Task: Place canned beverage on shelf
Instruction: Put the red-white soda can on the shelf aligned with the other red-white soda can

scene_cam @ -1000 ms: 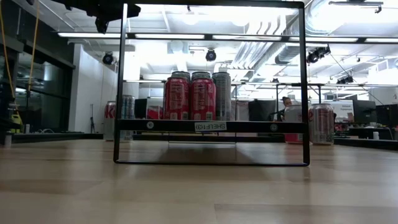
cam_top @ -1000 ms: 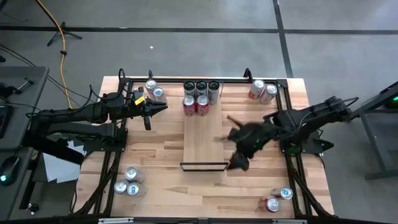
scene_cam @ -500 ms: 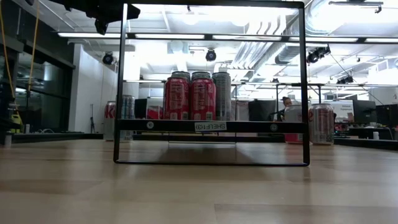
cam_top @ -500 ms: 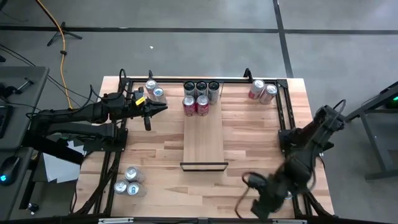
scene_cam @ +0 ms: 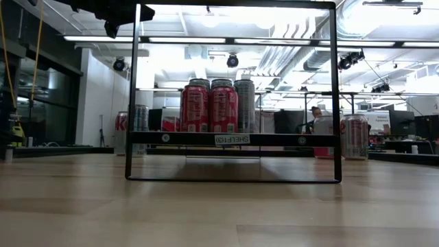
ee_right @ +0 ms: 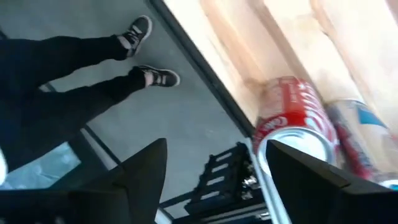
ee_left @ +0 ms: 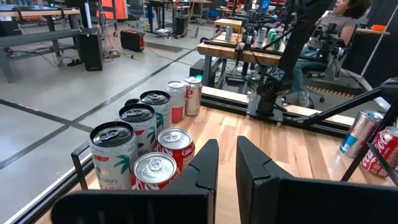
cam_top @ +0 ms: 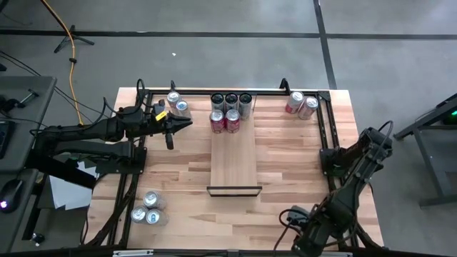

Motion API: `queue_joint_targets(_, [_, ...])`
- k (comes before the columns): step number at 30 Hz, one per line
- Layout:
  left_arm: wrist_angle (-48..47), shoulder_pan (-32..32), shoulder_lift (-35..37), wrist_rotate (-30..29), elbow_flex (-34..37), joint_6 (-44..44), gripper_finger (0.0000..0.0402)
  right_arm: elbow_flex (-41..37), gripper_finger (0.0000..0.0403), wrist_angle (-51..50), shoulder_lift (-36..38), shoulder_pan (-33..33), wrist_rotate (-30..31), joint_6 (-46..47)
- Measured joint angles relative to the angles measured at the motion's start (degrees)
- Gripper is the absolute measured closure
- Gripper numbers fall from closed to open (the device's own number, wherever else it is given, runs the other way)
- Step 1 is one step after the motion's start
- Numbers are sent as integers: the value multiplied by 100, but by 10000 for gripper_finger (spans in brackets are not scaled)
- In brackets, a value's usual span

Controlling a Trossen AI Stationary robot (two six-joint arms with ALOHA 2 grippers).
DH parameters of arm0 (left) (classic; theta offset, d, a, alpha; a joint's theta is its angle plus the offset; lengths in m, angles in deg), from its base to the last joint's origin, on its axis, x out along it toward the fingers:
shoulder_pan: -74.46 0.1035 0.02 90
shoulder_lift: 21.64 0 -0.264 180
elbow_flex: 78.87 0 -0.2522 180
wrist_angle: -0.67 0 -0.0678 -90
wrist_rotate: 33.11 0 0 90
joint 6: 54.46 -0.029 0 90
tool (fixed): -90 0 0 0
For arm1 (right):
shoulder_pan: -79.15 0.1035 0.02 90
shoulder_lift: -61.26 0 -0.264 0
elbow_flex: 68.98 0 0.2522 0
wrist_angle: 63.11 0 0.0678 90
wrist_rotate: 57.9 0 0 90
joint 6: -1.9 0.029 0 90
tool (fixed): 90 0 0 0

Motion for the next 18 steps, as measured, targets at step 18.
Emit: queue_joint_targets(18, [10,0,0,0,0,4,398,0,38,-610,-48,351,-48,-182])
